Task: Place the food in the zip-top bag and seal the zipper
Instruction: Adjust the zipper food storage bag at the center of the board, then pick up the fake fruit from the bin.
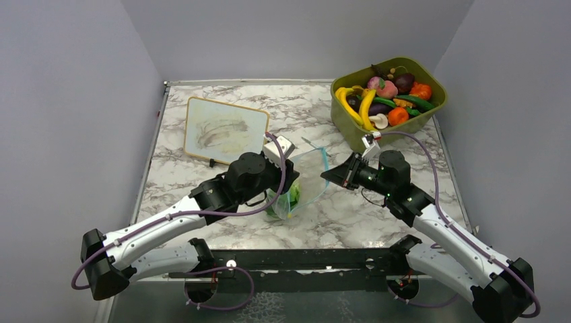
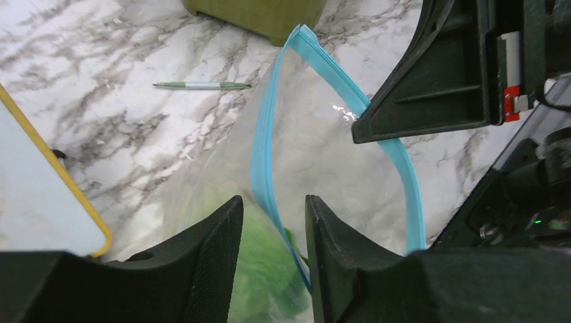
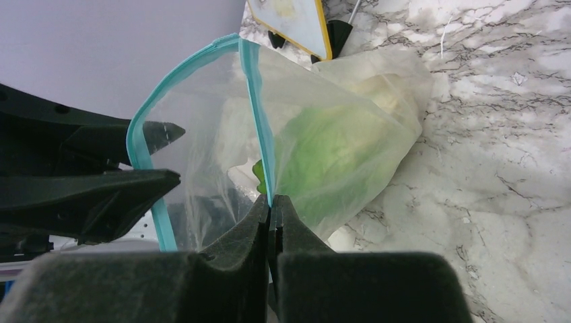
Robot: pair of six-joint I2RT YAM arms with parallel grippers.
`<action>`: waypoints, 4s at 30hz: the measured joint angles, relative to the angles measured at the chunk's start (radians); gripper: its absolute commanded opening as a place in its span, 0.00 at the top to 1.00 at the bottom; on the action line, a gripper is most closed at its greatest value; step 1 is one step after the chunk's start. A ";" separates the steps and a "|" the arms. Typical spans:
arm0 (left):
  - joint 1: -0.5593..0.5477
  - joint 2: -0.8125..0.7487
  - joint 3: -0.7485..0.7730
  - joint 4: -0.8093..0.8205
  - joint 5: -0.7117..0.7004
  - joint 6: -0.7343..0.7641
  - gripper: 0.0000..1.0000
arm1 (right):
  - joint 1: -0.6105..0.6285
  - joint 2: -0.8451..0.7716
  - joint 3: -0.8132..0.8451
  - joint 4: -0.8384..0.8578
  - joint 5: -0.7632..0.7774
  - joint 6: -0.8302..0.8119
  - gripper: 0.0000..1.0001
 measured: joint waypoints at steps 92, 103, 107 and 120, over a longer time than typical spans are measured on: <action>0.000 -0.136 -0.222 0.278 0.205 0.522 1.00 | -0.455 1.191 1.172 -0.229 0.581 -0.546 0.56; 0.000 -0.137 -0.222 0.277 0.215 0.521 1.00 | -0.457 1.226 1.203 -0.264 0.564 -0.535 0.56; 0.000 -0.139 -0.222 0.275 0.214 0.521 1.00 | -0.460 1.226 1.200 -0.270 0.555 -0.525 0.60; 0.000 -0.147 -0.222 0.266 0.215 0.521 1.00 | -0.460 1.196 1.142 -0.242 0.521 -0.555 0.84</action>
